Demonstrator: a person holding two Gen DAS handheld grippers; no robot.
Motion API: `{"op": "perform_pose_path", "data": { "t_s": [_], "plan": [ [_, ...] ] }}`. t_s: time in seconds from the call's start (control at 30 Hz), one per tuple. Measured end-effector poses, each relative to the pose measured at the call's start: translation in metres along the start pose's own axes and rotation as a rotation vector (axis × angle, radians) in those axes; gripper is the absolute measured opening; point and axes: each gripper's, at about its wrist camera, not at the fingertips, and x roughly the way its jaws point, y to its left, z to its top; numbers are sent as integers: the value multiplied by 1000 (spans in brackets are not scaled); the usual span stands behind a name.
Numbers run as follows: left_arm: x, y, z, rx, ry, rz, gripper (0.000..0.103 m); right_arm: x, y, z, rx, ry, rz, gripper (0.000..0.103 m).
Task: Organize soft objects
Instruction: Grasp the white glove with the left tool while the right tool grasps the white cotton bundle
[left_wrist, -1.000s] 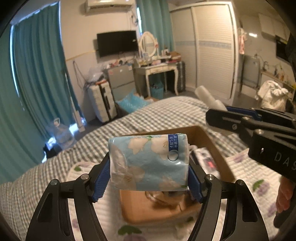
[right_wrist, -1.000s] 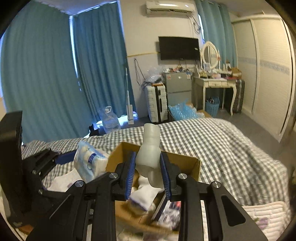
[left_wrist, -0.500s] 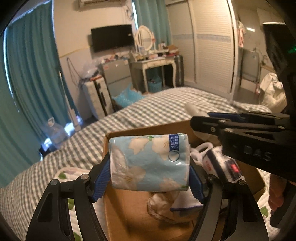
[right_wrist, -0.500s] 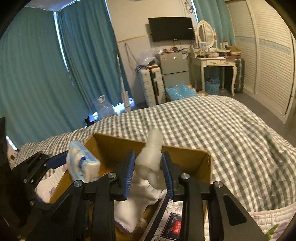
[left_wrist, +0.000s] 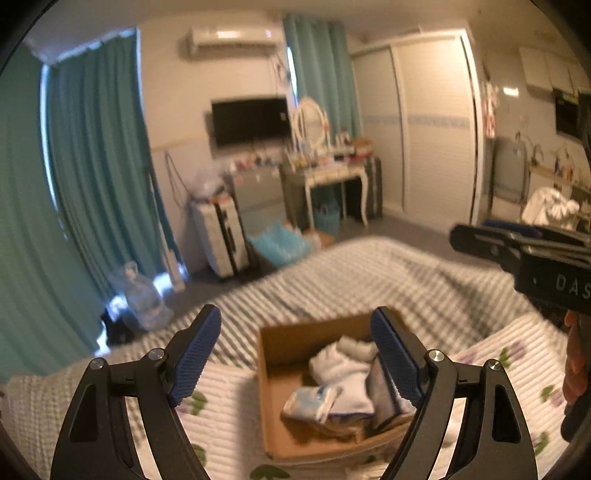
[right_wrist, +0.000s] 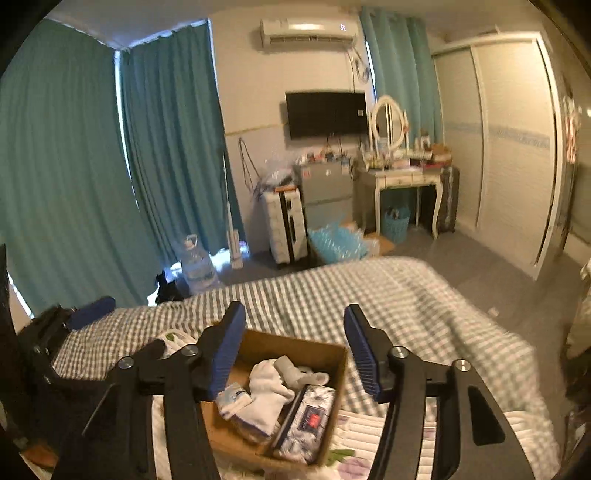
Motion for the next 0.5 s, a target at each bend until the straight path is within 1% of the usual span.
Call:
{"op": "perform_pose_path", "data": {
  "t_s": [0.07,0.1,0.17,0.2,0.23,0.27,0.3,0.33,0.4,0.5],
  "plan": [
    [-27,1,8,-14,-44,6,84,-35,3,5,-22,-27,2,57],
    [-49,0,12,-23,-68,0,84,-50,4,6,-33,-35,8,58],
    [-74,0,14,-34,-99,-6,87,-82,5,4,-53,-44,7,61],
    [-90,-2,13,-39,-116,-4,97,-95,6,2,-62,-50,4,65],
    [-100,-4,12,-44,-131,4,101,-109,5,-2,-71,-56,2,71],
    [-114,-5,8,-50,-150,14,101,-118,5,-6,-75,-57,3,75],
    [-121,-7,5,-52,-152,13,101,-128,3,-11,-76,-59,7,84],
    [-126,-9,1,-54,-150,11,101,-133,1,-15,-75,-59,10,89],
    [-136,-12,-11,-75,-143,25,101,-142,-3,-27,-81,-35,12,90],
    [-136,-19,-28,-86,-115,37,101,-144,-6,-46,-101,-10,18,93]
  ]
}}
